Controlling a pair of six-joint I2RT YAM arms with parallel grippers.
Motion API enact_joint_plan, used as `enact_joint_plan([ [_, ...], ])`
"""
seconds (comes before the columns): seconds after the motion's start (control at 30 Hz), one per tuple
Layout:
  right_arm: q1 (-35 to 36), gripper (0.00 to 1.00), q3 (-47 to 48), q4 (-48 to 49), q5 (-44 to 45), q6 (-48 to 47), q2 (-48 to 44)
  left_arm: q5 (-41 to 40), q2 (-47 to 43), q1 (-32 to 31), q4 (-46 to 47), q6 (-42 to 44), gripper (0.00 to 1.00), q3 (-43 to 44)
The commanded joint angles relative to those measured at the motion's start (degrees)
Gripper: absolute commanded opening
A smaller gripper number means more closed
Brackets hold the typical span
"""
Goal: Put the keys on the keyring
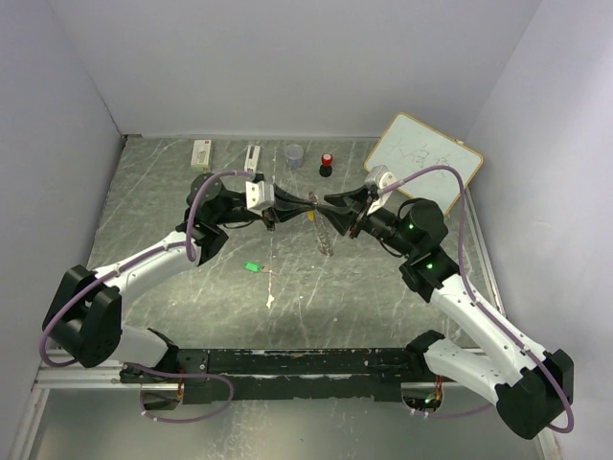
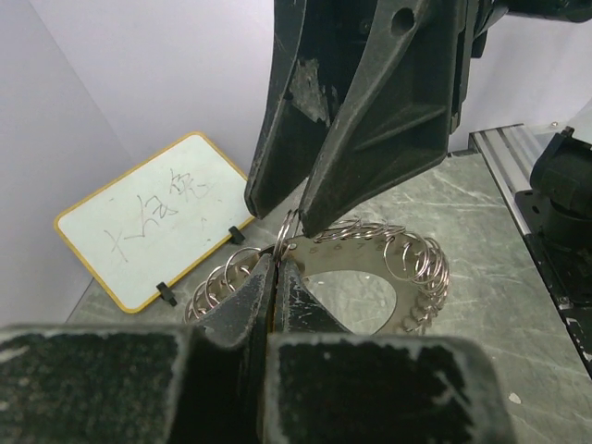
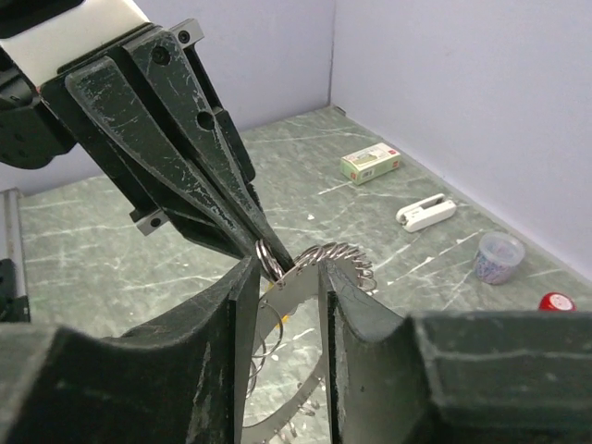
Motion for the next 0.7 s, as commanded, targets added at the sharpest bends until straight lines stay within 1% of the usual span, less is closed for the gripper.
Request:
enact_joint_plan([
  [0.0,-0.14,0.34,2.16,-1.83,1.88,-1.94,-1.96,0.81,-1.50,-0.11,-1.89,3.13,0.07,1.92],
  [0.17,-0.16,0.38,3.94,-6.16,3.11,-4.46,-3.64,1.24,-1.64,-0.15,-7.82,6.39,0.07,3.42],
  [0.3,-0.13,0.39,6.01,-10.89,2.34,-7.35,-3.71,0.27,-1.79,-0.15,-11.68,7.83,0.07,4.74],
  [0.47,-0.13,0.39,10.01,-17.90,0.78,-10.07,-0.70,-1.12,-1.94,-0.15,-18.97,9.82,0.07,7.61],
  [0.67,-0.05,0.39,12.33,-21.12,-0.92,-11.50,2.71,-2.37,-1.97,-0.13,-26.63,11.70,0.07,10.70],
])
